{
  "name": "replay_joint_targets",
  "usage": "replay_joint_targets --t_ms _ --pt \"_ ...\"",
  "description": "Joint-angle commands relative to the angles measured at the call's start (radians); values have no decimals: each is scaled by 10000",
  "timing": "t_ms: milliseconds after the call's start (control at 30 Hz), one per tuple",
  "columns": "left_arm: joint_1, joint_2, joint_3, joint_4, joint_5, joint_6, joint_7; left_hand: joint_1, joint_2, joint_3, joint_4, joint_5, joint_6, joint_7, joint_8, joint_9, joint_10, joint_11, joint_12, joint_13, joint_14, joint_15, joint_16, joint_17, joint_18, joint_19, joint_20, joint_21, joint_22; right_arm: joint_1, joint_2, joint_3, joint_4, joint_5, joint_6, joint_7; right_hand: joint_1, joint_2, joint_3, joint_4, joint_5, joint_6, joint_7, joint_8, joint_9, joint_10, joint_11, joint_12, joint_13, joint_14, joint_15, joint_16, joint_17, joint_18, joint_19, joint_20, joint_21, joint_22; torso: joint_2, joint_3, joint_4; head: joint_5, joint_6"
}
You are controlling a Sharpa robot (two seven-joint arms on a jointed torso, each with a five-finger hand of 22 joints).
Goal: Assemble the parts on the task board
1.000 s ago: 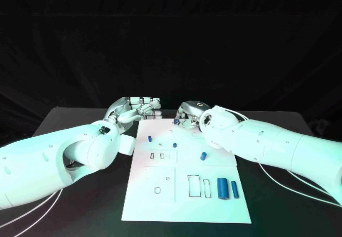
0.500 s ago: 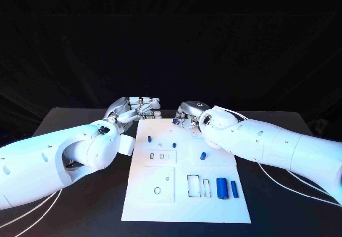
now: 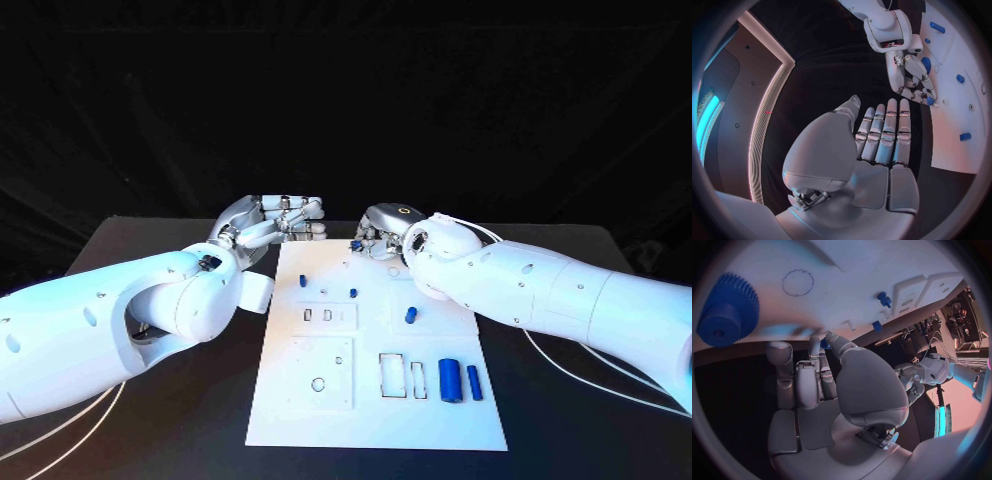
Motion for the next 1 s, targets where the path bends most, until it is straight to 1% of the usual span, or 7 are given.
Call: replay_joint_targets --t_ms 33,133,467,667,800,1000 --pt "17 4 9 15 27 149 43 -79 -17 -29 18 4 -29 108 -55 -14 -35 41 -65 -17 -41 24 -22 17 125 -98 2 -58 -9 0 4 -2 14 -91 170 -3 -52 47 35 41 -41 39 -38 27 16 -72 -18 -5 13 498 34 -47 127 -100 -52 6 -55 17 1 -1 -1 -27 7" --pt "18 4 8 13 27 148 44 -80 -24 -31 11 4 -41 111 -59 -15 -49 44 -67 -18 -42 26 -33 19 125 -100 3 -61 -14 0 2 -2 17 -93 173 -5 -52 47 35 41 -41 39 -38 27 16 -72 -18 -5 13 498 34 -47 127 -100 -52 6 -55 17 0 4 -2 -21 5" --pt "21 6 8 3 27 152 40 -81 -28 -33 7 4 -48 113 -61 -16 -57 46 -69 -19 -43 27 -39 21 125 -100 4 -63 -17 -1 8 -3 15 -95 231 17 -57 49 34 47 -33 45 -37 31 17 -71 -18 -4 14 497 34 -51 122 -100 -52 6 -56 19 0 -2 6 -12 -13" --pt "21 7 8 -5 27 152 39 -81 -28 -33 7 4 -48 113 -61 -16 -57 46 -69 -19 -43 27 -39 21 125 -100 4 -63 -17 -3 17 -3 -4 -96 305 23 -59 46 32 49 -28 47 -38 33 17 -72 -19 -3 15 496 33 -53 119 -98 -56 6 -63 13 2 1 7 -5 -29" --pt "21 10 8 -10 27 155 36 -81 -28 -33 7 4 -48 113 -61 -16 -57 46 -69 -19 -43 27 -39 21 125 -100 4 -63 -17 -4 20 -3 -6 -79 139 73 -60 40 30 49 -26 45 -37 32 17 -74 -19 -4 16 496 33 -54 119 -96 -60 6 -71 6 -1 -4 8 -9 -10" --pt "22 13 8 -16 27 161 26 -81 -28 -33 7 4 -48 113 -61 -16 -57 46 -69 -19 -43 27 -39 21 125 -100 4 -63 -17 -4 21 -4 11 -20 -108 174 -84 -30 1 67 -25 -97 -2 -46 -19 -74 -1 6 28 494 42 -57 116 -95 -61 12 -88 16 -1 -3 6 1 -11"
